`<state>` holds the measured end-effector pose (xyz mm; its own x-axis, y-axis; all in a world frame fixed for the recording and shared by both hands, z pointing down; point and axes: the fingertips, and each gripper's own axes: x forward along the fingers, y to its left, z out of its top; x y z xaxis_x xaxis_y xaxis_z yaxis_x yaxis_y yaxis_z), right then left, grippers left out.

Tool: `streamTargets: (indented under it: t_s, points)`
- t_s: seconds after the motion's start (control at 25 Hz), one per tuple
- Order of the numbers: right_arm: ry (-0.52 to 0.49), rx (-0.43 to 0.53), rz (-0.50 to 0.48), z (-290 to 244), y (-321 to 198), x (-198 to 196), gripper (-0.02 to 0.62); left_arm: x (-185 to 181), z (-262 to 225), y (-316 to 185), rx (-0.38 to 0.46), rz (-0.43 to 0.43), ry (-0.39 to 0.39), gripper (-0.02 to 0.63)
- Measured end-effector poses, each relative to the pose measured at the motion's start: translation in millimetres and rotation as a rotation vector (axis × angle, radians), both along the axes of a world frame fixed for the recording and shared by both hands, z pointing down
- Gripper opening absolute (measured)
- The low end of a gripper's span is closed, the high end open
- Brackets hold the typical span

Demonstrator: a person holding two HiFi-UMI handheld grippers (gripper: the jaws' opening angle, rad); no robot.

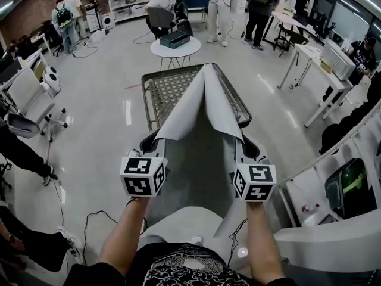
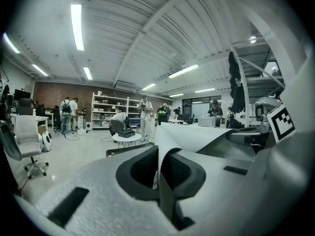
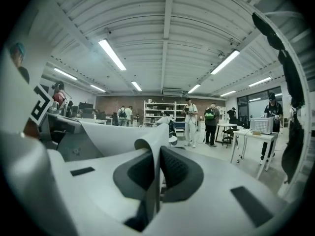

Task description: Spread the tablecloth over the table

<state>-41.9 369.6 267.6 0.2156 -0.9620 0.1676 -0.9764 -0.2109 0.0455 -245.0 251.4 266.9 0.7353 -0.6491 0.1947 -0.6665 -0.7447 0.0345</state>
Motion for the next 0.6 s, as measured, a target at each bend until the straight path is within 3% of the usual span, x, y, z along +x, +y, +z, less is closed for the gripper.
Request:
streamTargets:
  t_s: [0.6]
  points:
    - [0.036,0.016,-0.094,-7.2,-78.5,69.1,0.006,53.1,-0.8,-59.7,0.021,-0.078,0.023,0.008]
